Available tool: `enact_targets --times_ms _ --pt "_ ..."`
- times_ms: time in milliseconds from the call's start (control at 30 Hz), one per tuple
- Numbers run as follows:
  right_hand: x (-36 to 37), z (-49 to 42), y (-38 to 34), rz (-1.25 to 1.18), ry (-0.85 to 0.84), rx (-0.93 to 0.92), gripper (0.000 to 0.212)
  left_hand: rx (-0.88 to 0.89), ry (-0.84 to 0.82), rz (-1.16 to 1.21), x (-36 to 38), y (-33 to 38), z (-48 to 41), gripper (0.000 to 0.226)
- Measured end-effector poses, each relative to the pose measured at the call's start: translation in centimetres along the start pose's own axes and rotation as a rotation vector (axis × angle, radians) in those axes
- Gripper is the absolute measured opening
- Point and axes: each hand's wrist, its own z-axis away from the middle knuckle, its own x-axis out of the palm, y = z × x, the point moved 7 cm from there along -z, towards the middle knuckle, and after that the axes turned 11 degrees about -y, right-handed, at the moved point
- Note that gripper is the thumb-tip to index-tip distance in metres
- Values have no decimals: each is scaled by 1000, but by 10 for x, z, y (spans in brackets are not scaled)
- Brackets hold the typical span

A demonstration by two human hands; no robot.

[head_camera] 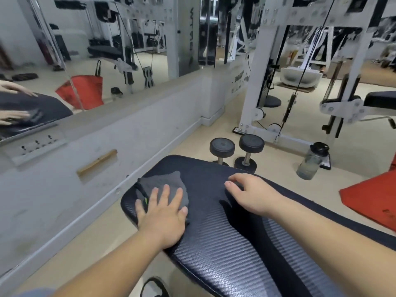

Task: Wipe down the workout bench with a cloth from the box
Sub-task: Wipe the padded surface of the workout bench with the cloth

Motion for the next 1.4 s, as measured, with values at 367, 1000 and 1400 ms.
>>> enact_targets --times_ms 367,1000,1400 --pt "1 56 16 1 72 -69 47 64 -8 -100 -3 -15 5 59" --pt "-28 68 123 32 99 207 69 551 -95 -274 59 113 89 59" --pt "-47 81 201 -16 24 458 55 697 -115 -313 46 198 7 57"
